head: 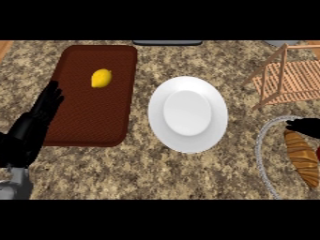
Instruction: Pick the croissant from the placemat and place it in the tiered shelf
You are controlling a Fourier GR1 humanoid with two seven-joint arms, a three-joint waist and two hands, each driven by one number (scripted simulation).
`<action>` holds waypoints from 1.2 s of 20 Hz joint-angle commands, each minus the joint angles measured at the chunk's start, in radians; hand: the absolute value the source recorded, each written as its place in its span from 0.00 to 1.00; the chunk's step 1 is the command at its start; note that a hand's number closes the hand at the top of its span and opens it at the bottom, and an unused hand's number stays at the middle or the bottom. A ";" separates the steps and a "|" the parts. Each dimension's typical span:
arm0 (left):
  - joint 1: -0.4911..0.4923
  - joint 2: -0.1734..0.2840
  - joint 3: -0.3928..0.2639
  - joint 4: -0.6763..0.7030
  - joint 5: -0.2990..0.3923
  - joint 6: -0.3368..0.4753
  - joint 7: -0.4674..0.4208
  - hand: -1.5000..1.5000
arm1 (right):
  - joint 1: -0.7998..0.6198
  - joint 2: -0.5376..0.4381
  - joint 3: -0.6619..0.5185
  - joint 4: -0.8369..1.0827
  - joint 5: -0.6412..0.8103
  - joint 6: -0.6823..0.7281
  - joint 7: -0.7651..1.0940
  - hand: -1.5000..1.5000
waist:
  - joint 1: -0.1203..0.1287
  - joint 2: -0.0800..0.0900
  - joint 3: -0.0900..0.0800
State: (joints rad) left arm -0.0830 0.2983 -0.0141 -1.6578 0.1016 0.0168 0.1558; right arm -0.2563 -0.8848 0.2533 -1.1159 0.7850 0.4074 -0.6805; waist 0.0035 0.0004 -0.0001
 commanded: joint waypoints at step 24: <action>-0.038 -0.049 0.067 -0.001 -0.042 -0.070 0.032 0.50 | -0.109 0.218 -0.036 0.463 0.285 -0.187 -0.164 0.00 | 0.007 0.004 0.001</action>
State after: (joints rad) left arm -0.0922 0.2374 0.0310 -1.6865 0.0574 -0.0409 0.1944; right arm -0.3422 -0.7083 0.2199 -0.7649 1.0342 0.2614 -0.8467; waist 0.0045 -0.0140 -0.0199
